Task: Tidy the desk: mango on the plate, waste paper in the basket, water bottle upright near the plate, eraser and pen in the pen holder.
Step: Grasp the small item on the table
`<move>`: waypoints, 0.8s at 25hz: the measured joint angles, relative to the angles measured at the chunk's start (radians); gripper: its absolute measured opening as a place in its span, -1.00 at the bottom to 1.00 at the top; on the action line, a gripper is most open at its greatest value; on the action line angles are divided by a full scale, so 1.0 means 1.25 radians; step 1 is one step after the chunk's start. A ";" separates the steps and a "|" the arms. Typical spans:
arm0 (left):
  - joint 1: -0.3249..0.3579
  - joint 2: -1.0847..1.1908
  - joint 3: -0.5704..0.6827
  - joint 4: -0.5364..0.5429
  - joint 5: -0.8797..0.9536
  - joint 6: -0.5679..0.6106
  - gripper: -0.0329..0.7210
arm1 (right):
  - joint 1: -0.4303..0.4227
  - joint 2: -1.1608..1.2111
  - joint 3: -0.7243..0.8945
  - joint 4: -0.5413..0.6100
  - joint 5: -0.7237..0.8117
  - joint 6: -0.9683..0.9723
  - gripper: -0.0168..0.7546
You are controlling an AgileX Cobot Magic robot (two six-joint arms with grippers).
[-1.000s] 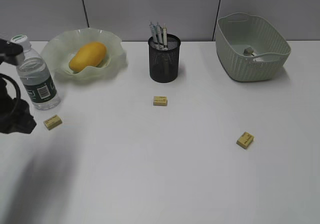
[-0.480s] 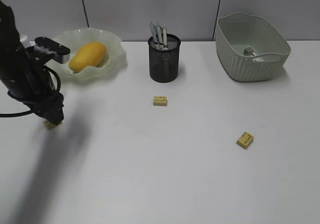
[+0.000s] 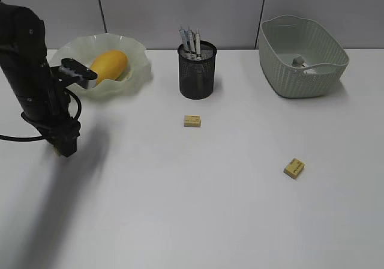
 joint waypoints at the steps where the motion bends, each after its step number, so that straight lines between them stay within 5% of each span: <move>1: 0.002 0.007 0.000 -0.001 0.001 0.006 0.32 | 0.000 0.000 0.000 0.000 0.000 0.000 0.27; 11: 0.015 0.035 -0.005 0.001 -0.014 0.021 0.21 | 0.001 0.000 0.000 0.000 -0.001 0.000 0.27; 20: 0.015 0.050 -0.007 -0.003 -0.049 0.021 -0.26 | 0.001 0.000 0.000 0.000 -0.001 0.000 0.27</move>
